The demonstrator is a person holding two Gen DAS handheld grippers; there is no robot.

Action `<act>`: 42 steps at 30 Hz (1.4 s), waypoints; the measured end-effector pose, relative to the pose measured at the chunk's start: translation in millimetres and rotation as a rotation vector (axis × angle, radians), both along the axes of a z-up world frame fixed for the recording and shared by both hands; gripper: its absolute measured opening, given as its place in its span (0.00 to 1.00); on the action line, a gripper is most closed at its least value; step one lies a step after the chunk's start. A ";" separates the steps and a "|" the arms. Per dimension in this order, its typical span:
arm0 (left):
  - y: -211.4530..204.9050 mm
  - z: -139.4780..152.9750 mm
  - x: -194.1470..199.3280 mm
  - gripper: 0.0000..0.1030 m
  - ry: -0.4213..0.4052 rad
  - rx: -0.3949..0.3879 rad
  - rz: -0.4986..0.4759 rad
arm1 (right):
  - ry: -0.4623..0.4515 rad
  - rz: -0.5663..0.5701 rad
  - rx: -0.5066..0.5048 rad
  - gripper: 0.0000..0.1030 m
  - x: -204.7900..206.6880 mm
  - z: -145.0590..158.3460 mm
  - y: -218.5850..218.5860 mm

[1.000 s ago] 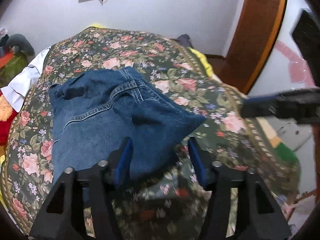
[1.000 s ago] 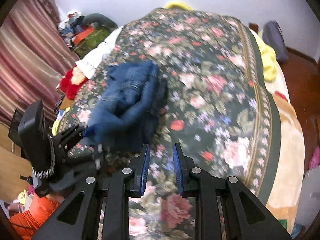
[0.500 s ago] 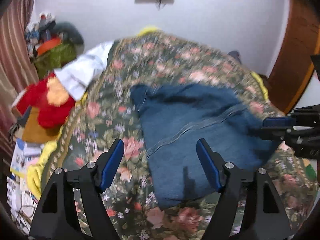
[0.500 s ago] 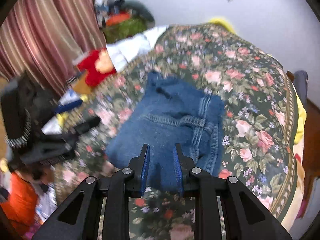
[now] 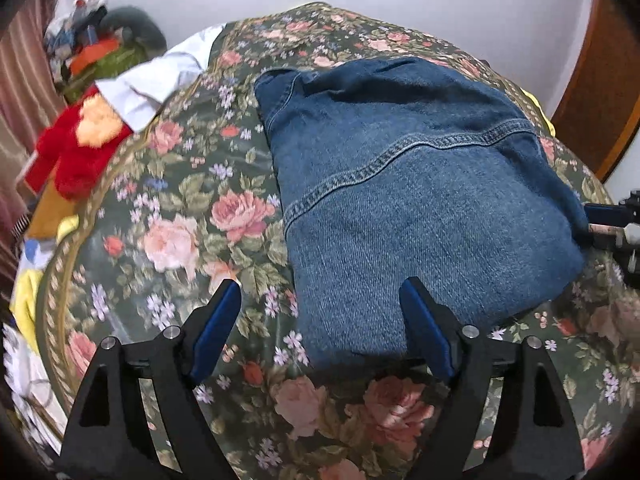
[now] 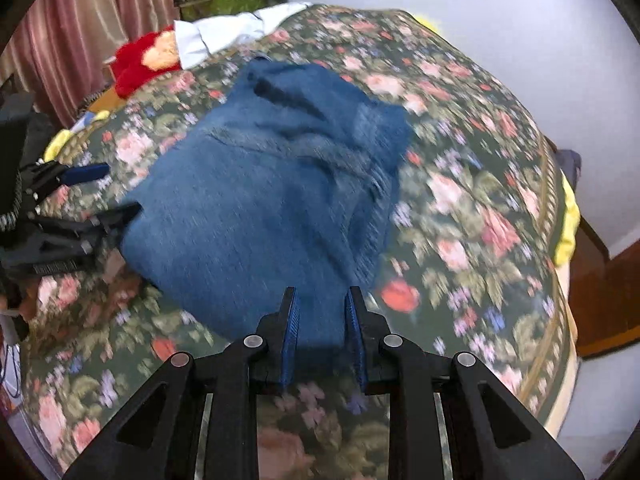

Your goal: Fold large clothes

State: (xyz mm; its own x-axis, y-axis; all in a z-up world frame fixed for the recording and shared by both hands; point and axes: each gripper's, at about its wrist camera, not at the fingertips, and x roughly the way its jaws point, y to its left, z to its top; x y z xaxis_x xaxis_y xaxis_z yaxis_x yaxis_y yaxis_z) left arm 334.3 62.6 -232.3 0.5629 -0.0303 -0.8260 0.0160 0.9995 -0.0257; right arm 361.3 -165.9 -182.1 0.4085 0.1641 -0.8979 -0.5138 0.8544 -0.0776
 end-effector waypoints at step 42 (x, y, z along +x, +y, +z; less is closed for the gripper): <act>40.6 -24.7 218.2 0.97 0.134 -0.172 0.078 | 0.339 -0.069 0.397 0.94 189.1 -54.0 3.2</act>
